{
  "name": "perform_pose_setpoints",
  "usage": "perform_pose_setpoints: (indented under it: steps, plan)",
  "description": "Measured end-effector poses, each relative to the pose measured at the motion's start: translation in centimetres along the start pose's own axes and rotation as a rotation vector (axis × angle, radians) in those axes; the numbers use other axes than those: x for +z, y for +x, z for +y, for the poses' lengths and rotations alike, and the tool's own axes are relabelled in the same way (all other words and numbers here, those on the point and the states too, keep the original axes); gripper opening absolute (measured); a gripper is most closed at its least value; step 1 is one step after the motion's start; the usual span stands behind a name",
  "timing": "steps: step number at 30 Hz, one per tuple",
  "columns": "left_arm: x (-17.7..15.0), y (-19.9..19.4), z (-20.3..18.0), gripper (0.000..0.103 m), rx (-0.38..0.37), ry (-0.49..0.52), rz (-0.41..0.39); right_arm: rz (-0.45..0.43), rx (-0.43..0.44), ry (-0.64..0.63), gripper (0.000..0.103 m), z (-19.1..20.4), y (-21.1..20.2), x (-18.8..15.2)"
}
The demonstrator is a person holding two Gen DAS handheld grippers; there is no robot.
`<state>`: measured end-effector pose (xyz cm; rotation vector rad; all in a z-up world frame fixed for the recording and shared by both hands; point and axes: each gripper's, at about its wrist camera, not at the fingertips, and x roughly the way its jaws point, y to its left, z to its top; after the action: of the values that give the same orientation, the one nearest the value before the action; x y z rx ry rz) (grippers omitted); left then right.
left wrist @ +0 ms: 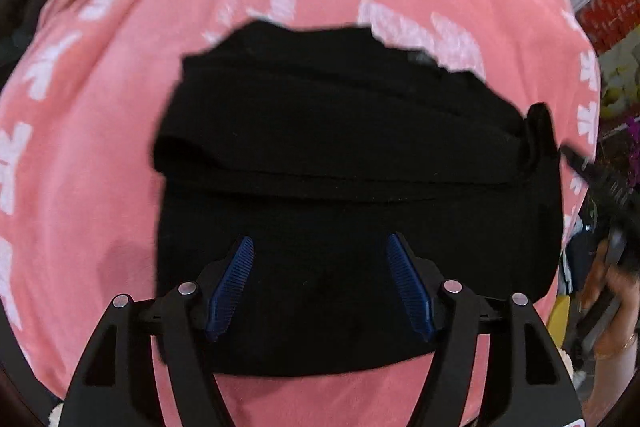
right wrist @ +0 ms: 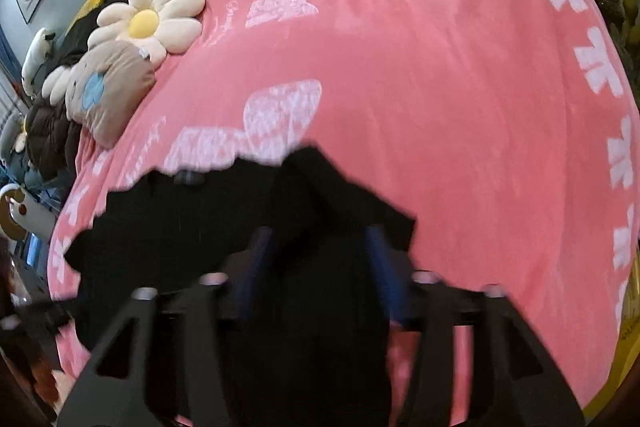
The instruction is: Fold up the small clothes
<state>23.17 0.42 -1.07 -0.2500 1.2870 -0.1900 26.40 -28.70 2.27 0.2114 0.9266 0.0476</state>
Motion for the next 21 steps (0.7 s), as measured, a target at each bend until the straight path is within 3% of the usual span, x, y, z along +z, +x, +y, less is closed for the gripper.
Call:
perform_pose_setpoints:
  steps: [1, 2, 3, 4, 6, 9, 11, 13, 15, 16, 18, 21]
  plan:
    - [0.4, 0.4, 0.0, 0.064, -0.002, -0.003, -0.002, 0.013, 0.012, 0.004, 0.079, -0.1, 1.1, 0.8]
    - [1.0, 0.6, 0.1, 0.062, 0.002, -0.01, -0.009, 0.046, 0.039, 0.013, 0.068, -0.3, 2.1, 1.3]
    - [1.9, 0.7, 0.2, 0.057, 0.008, -0.021, -0.022, 0.078, 0.055, 0.025, 0.019, -0.6, 2.8, 1.7]
    - [2.8, 0.6, 0.3, 0.054, 0.004, -0.028, -0.037, 0.093, 0.043, 0.07, 0.002, -1.2, 3.2, 2.3]
    - [5.2, -0.1, 0.6, 0.054, 0.004, -0.06, -0.09, 0.039, 0.008, 0.134, 0.002, -2.7, 2.6, 2.9]
    - [8.4, -0.9, 1.7, 0.059, 0.034, -0.129, -0.217, 0.091, -0.064, 0.201, 0.006, -5.0, 4.1, 2.4]
    - [9.8, -1.1, 2.5, 0.06, 0.097, -0.162, -0.257, 0.085, -0.076, 0.164, 0.007, -4.6, 3.8, 1.5]
    - [10.2, -1.5, 2.9, 0.06, 0.065, -0.184, -0.25, 0.051, -0.076, 0.095, 0.016, -3.4, 2.2, 0.3]
    - [9.3, -2.3, 3.2, 0.07, 0.016, -0.169, -0.243, 0.026, -0.053, 0.053, 0.022, -2.4, 0.5, -1.2]
    - [8.5, -2.6, 3.1, 0.072, 0.025, -0.148, -0.24, 0.024, -0.047, 0.048, 0.037, -2.3, 0.0, -1.8]
    - [6.1, -3.2, 3.2, 0.072, 0.046, -0.093, -0.243, 0.021, -0.038, 0.068, 0.052, -2.7, -1.4, -3.8]
    - [2.0, -3.2, 4.4, 0.077, 0.116, -0.06, -0.207, 0.045, -0.045, 0.108, 0.055, -3.7, -2.6, -7.0]
